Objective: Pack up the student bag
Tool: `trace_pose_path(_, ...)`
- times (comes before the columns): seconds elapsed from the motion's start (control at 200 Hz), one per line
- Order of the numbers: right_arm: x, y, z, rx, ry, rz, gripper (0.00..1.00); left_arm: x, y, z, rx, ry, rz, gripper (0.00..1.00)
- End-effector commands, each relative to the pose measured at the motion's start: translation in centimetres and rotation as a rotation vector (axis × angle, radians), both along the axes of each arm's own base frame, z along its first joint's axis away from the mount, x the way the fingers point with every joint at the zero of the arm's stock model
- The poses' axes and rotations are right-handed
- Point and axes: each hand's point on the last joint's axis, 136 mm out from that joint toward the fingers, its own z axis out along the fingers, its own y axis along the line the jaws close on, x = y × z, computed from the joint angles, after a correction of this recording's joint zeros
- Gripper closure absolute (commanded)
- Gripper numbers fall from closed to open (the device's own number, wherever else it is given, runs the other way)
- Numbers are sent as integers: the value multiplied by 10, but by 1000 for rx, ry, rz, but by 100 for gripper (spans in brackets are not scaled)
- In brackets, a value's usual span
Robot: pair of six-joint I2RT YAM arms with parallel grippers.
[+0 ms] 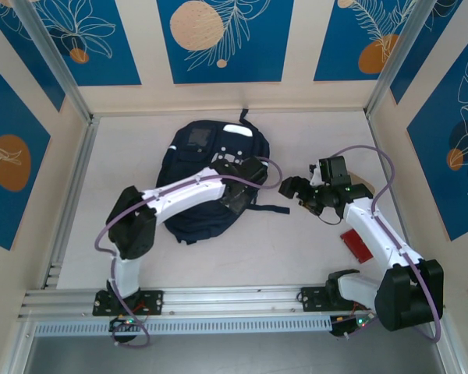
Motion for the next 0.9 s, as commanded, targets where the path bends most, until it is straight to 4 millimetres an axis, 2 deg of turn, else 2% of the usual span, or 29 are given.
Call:
trace_pose_path(0.0,-4,4,2,43,6,-2,15,2,13,4,124,-17,-39,43)
trace_pose_path(0.14,-3,4,1,48,9,-5,15,4,15,-3,156,-19,-43,52)
trace_pose_path(0.325,-2,3,1,48,15,-10,16,6,21,-16,207,-8,-33,50)
trace_pose_path(0.455,-2,3,0,47,21,-11,16,4,19,-18,198,7,-36,50)
trace_pose_path(0.515,-2,3,-1,46,24,-12,16,4,19,-19,195,8,-37,54)
trace_pose_path(0.575,-1,3,0,48,21,-12,16,5,18,-17,190,6,-32,64)
trace_pose_path(0.705,2,5,3,60,16,-8,16,6,16,-4,147,-20,-24,82)
trace_pose_path(0.795,7,10,7,76,8,9,19,6,12,13,77,-46,-22,89)
trace_pose_path(0.895,14,23,14,109,-4,69,24,3,7,31,-22,-64,-14,91)
